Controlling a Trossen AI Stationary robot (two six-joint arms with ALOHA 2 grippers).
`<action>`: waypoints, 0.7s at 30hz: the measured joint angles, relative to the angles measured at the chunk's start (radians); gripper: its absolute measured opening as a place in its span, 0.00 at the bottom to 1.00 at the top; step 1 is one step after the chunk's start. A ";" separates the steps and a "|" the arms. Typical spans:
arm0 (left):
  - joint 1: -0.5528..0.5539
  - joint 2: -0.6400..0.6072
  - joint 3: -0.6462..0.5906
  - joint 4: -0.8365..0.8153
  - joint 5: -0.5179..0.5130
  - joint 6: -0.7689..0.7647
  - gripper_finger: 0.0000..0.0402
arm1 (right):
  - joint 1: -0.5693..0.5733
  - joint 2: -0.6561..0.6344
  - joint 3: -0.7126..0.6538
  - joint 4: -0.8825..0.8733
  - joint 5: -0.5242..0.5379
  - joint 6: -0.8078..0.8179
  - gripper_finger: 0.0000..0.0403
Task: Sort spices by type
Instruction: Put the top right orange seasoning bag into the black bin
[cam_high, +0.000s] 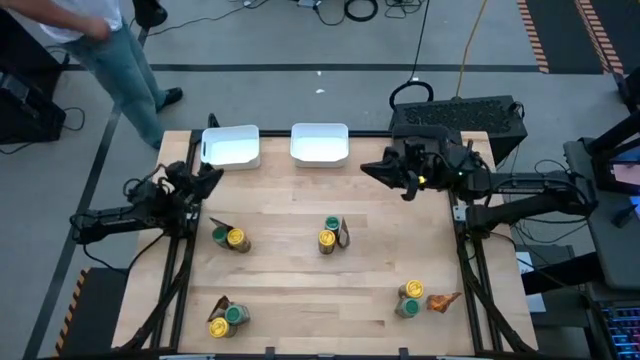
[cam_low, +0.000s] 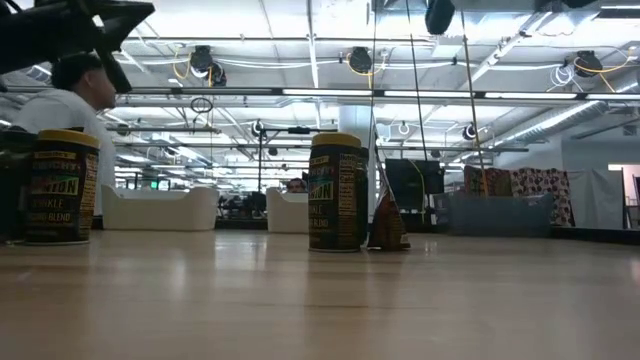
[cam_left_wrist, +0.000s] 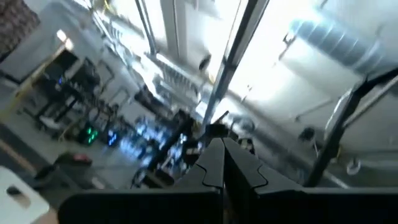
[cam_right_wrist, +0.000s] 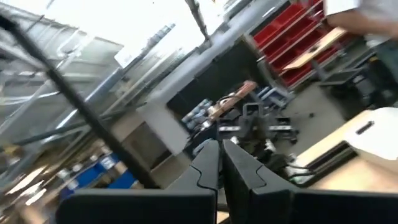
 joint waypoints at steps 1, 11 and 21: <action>0.000 0.011 0.015 -0.027 0.016 0.000 0.02 | -0.004 0.008 0.010 0.001 -0.040 -0.001 0.00; 0.000 0.266 0.185 -0.088 0.100 0.028 0.02 | -0.006 0.054 0.079 -0.004 -0.203 -0.077 0.00; 0.000 0.578 0.505 -0.227 0.257 0.211 0.02 | 0.000 0.070 0.181 -0.077 -0.268 -0.240 0.00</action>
